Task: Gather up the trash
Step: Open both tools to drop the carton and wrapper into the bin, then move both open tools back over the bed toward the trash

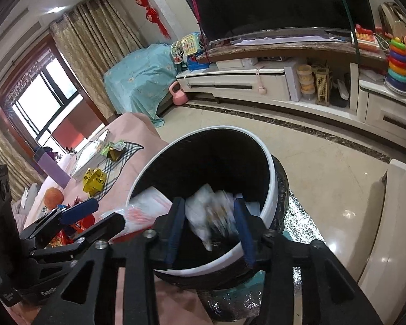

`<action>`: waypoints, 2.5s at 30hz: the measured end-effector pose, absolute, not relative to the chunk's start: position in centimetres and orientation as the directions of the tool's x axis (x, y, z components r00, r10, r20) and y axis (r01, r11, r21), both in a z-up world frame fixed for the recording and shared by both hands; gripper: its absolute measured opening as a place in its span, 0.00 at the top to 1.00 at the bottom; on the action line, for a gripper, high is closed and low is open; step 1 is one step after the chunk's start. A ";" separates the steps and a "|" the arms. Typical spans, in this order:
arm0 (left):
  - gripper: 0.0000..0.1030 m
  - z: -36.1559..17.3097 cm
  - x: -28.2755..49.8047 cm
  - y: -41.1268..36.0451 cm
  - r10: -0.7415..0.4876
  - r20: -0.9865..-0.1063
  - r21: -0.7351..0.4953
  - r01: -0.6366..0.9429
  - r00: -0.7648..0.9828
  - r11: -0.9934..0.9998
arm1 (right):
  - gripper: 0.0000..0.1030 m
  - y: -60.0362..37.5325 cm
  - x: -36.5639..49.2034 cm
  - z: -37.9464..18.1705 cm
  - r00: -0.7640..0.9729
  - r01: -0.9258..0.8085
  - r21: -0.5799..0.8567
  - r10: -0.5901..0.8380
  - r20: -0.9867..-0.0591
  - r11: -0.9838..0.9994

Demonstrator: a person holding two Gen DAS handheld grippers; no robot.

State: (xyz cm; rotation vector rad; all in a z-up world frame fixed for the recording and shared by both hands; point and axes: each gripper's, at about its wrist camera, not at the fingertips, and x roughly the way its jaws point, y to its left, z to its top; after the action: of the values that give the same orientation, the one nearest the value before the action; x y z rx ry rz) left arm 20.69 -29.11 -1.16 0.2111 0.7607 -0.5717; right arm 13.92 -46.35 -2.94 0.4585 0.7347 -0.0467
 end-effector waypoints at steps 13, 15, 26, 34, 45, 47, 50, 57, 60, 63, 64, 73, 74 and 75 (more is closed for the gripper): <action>0.23 -2.5 17.9 -22.5 -0.379 -0.707 -0.078 0.466 0.597 0.881 | 0.20 -43.4 11.2 -1.7 0.785 0.155 0.408 0.138 -0.604 0.900; 0.23 -2.8 17.6 -21.3 -0.369 -0.713 -0.087 0.447 0.596 0.890 | 0.18 -42.5 10.9 -1.7 0.785 0.148 0.412 0.147 -0.602 0.899; 0.23 -4.1 15.3 -15.7 -0.334 -0.727 -0.128 0.360 0.599 0.924 | 0.15 -37.9 9.4 -2.5 0.773 0.095 0.423 0.201 -0.601 0.901; 0.23 -4.8 13.8 -11.5 -0.298 -0.731 -0.143 0.289 0.614 0.946 | 0.12 -34.8 9.0 -2.9 0.759 0.050 0.425 0.243 -0.605 0.904; 0.23 -5.9 12.2 -5.3 -0.233 -0.744 -0.171 0.158 0.626 0.972 | 0.11 -31.2 9.1 -3.5 0.734 -0.011 0.429 0.299 -0.609 0.903; 0.23 -6.0 11.9 -4.3 -0.222 -0.745 -0.175 0.137 0.629 0.975 | 0.11 -30.6 9.2 -3.6 0.729 -0.022 0.429 0.308 -0.611 0.903; 0.23 -6.0 11.5 -2.7 -0.215 -0.747 -0.191 0.106 0.630 0.976 | 0.11 -29.5 9.3 -3.7 0.719 -0.045 0.424 0.324 -0.615 0.905; 0.22 -6.3 11.0 1.2 -0.157 -0.753 -0.193 0.014 0.639 0.981 | 0.11 -26.7 9.8 -4.3 0.685 -0.096 0.424 0.369 -0.629 0.901; 0.22 -6.4 10.9 2.8 -0.132 -0.756 -0.201 -0.035 0.641 0.979 | 0.11 -25.8 10.1 -4.5 0.673 -0.115 0.425 0.385 -0.631 0.898; 0.22 -6.4 11.1 4.2 -0.103 -0.757 -0.197 -0.075 0.645 0.978 | 0.11 -24.7 10.4 -4.5 0.665 -0.139 0.422 0.400 -0.631 0.896; 0.22 -6.4 11.2 4.7 -0.091 -0.757 -0.194 -0.089 0.647 0.977 | 0.11 -24.5 10.5 -4.5 0.663 -0.146 0.421 0.404 -0.630 0.895; 0.18 -6.3 12.7 7.9 -0.032 -0.761 -0.187 -0.171 0.648 0.967 | 0.11 -21.3 12.6 -4.6 0.618 -0.235 0.409 0.460 -0.637 0.882; 0.18 -6.3 12.9 8.0 -0.027 -0.761 -0.184 -0.176 0.648 0.967 | 0.11 -20.8 12.8 -4.7 0.612 -0.243 0.407 0.464 -0.640 0.881; 0.17 -6.3 13.2 8.2 -0.019 -0.763 -0.177 -0.182 0.646 0.967 | 0.11 -20.3 13.1 -4.9 0.606 -0.249 0.404 0.467 -0.644 0.880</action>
State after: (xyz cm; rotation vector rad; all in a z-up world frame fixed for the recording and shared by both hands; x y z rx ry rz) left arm 13.24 8.25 -6.33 -0.2479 0.8658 0.0938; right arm 13.06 -20.29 -4.86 0.2869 0.8217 0.4204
